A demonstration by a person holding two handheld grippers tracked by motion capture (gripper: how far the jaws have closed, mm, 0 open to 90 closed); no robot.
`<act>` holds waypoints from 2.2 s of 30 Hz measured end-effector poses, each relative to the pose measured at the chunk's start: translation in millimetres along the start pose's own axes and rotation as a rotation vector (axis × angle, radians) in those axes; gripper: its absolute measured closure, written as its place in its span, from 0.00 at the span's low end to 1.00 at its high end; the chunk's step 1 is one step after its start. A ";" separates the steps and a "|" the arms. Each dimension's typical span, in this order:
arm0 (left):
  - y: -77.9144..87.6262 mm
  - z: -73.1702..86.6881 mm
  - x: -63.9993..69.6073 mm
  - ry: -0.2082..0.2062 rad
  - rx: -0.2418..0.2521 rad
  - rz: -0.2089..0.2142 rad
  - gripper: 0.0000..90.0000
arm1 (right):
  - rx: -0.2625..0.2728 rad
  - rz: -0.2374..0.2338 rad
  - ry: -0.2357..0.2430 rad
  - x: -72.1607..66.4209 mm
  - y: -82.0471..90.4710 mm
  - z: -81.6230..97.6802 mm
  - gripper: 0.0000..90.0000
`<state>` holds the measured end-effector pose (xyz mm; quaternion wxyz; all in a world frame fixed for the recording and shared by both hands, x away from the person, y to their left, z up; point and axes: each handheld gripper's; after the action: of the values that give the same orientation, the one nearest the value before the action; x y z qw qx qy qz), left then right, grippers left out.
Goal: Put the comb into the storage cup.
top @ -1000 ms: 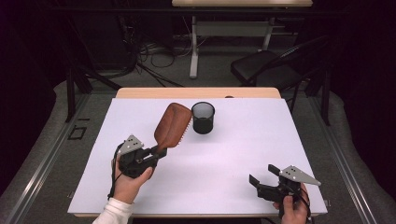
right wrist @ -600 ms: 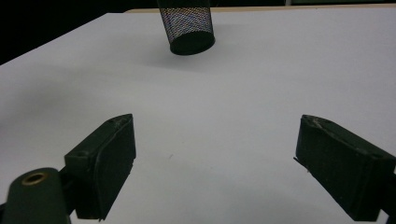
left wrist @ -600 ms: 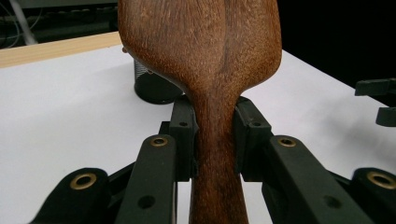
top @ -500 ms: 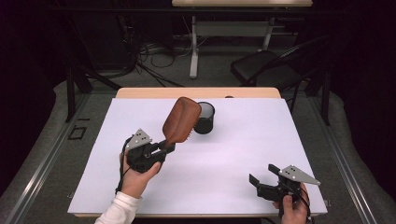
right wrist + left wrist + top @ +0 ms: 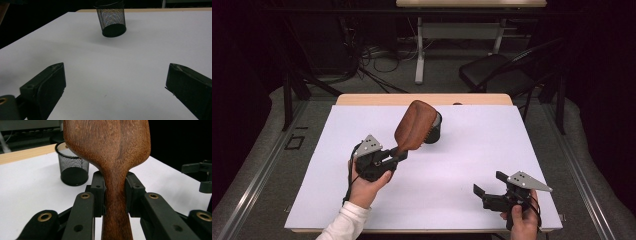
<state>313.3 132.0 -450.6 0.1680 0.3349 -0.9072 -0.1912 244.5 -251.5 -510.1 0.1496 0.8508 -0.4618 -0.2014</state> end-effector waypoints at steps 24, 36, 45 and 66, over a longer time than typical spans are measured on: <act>-18.0 -15.3 12.4 -0.018 0.026 0.055 0.80 | -0.095 -0.060 -0.039 -13.0 -33.4 -89.5 0.00; -23.2 -16.9 10.9 -0.011 0.037 0.065 0.80 | -0.054 -0.100 0.040 -25.4 -41.5 -110.4 0.00; -28.0 -13.9 12.6 -0.025 0.049 0.082 0.80 | -0.029 -0.103 0.046 -27.9 -46.4 -119.1 0.00; -34.8 -4.4 22.8 -0.065 0.030 0.112 0.80 | -0.013 -0.227 -0.047 -30.4 -51.6 -112.2 0.00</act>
<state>317.7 91.2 -458.8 0.1438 0.2798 -0.9322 -0.1787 320.9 -190.8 -428.6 0.1205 0.8917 -0.3644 -0.2399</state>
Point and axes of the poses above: each handheld gripper's, and its own axes: y roughly backward along the jaws, z roughly out of its underside, x roughly to its right, and after that the axes turned 4 degrees about -x, right-handed
